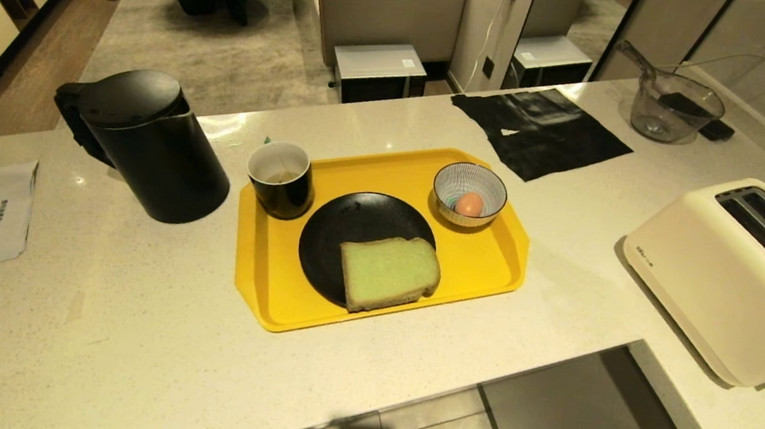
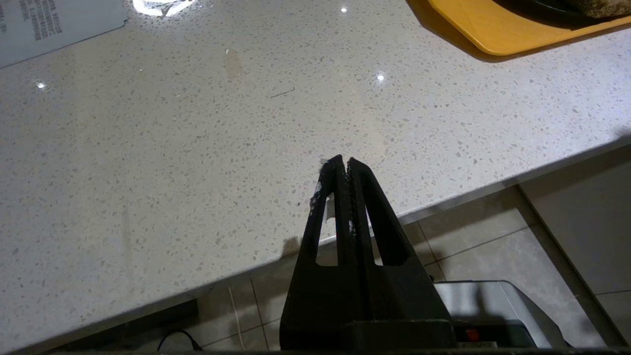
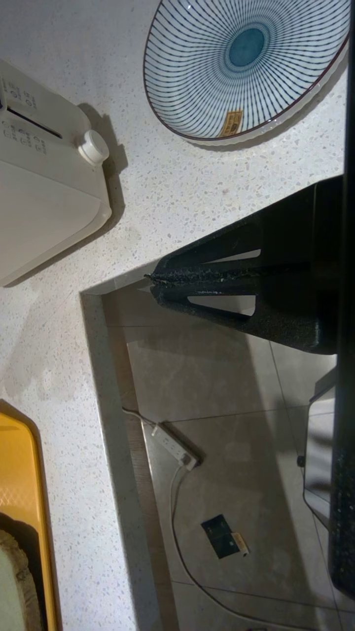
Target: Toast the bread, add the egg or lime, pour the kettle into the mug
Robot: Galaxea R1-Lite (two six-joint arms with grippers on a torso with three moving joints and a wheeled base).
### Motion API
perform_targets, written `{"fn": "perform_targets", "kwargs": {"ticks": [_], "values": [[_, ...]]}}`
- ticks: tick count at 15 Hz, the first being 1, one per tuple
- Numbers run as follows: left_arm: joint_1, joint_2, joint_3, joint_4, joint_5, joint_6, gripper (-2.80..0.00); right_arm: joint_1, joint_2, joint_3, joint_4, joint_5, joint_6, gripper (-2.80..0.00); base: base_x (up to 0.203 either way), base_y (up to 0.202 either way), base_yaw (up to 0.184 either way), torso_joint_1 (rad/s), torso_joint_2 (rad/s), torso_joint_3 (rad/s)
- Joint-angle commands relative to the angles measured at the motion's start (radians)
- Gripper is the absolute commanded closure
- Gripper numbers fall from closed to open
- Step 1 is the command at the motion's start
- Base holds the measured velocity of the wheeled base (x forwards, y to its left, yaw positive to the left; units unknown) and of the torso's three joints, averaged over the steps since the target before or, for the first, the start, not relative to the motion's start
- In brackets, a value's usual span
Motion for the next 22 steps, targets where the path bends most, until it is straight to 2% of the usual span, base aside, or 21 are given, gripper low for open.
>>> {"fn": "perform_targets", "kwargs": {"ticks": [1, 15, 22], "values": [[0.000, 0.002, 0.002, 0.000, 0.000, 0.000, 0.00, 0.000, 0.000, 0.028, -0.001, 0.000, 0.000, 0.00, 0.000, 0.000, 0.000, 0.000, 0.00, 0.000], [0.000, 0.002, 0.000, 0.000, 0.000, 0.000, 0.00, 0.000, 0.000, 0.026, 0.001, -0.003, 0.000, 0.00, 0.000, 0.000, 0.000, 0.000, 0.00, 0.000], [0.000, 0.002, 0.002, 0.000, 0.000, 0.000, 0.00, 0.000, 0.000, 0.028, -0.001, -0.023, 0.033, 0.00, 0.000, 0.000, 0.000, 0.000, 0.00, 0.000]]}}
